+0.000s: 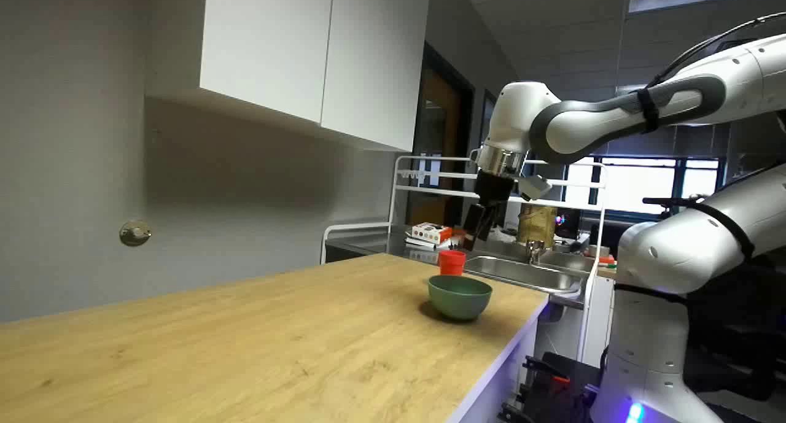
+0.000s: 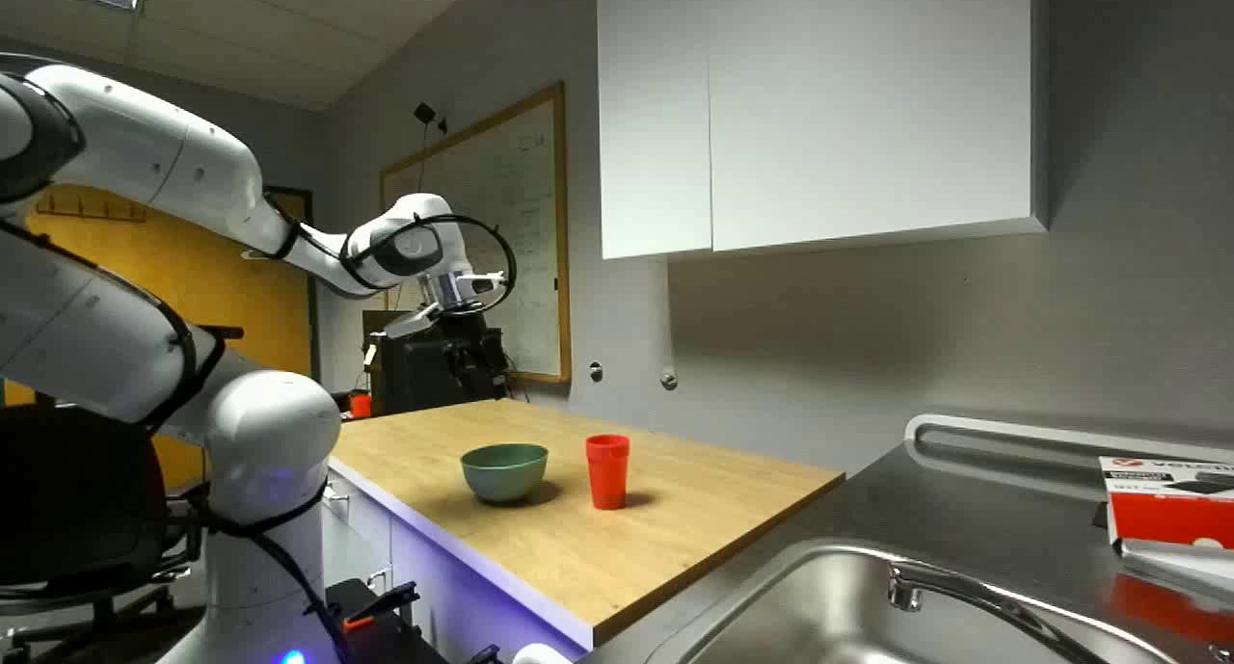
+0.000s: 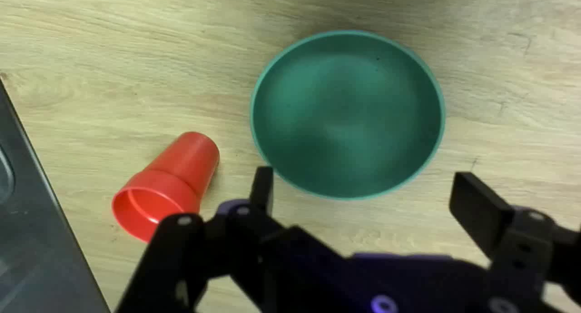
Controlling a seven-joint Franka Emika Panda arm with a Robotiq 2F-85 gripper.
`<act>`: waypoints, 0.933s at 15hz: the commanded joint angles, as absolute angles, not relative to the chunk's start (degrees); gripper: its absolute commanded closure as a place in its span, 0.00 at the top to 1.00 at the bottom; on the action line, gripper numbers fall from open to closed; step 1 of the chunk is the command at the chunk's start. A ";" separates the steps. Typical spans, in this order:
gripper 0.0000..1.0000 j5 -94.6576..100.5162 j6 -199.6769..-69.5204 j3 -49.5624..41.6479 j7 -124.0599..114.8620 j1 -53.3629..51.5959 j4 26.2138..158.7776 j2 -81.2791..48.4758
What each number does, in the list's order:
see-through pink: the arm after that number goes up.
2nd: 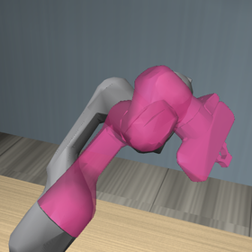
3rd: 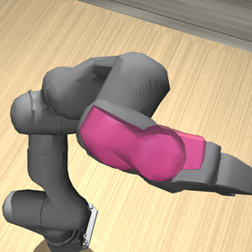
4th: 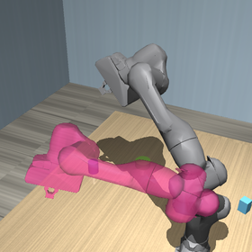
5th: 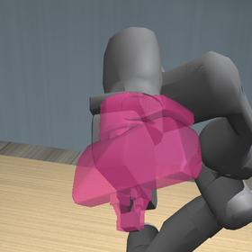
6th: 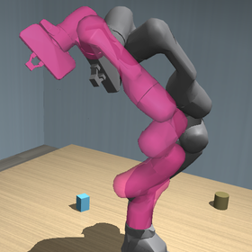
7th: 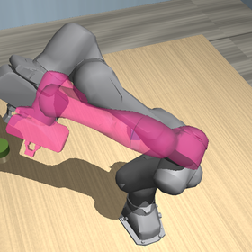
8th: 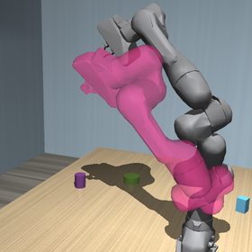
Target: Move the object from the orange cup to the light green bowl
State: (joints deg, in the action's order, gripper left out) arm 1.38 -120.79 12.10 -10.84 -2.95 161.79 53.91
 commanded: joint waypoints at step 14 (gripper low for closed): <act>1.00 4.35 -121.52 11.49 -10.87 -1.43 161.46 51.27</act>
State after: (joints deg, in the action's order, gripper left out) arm 1.99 -120.35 12.07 -10.84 -2.69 161.93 52.22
